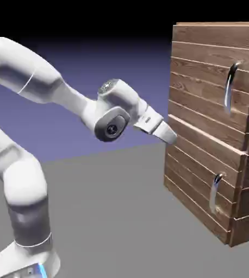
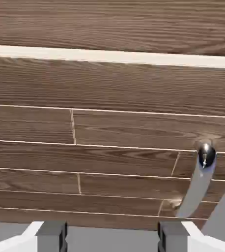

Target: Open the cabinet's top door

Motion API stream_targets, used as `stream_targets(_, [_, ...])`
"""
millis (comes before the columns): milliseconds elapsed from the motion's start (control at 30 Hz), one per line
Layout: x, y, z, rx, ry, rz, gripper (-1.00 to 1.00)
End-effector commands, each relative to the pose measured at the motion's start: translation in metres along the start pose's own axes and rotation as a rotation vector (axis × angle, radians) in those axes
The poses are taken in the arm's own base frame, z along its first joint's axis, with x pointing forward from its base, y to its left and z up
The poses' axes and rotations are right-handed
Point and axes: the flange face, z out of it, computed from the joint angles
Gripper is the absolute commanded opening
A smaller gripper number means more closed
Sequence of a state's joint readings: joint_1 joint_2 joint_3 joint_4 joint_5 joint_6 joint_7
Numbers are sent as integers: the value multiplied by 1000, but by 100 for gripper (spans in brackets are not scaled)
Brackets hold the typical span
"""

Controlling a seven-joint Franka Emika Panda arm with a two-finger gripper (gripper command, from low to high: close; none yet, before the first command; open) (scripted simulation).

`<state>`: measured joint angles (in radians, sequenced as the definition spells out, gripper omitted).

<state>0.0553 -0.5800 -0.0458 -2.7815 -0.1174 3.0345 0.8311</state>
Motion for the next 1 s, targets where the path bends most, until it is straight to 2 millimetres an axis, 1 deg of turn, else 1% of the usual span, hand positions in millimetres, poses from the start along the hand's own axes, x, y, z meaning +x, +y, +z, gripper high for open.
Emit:
stream_targets(0, [2,-5,-3,11,8,-4,0])
stream_targets(233, [17,-37,-28,86,69,-25,0])
stream_targets(467, [31,-57,-51,158,135,-36,0])
stream_targets(700, [46,-67,-70,226,204,-37,0])
stream_targets(967, [65,-66,-82,300,282,-27,0])
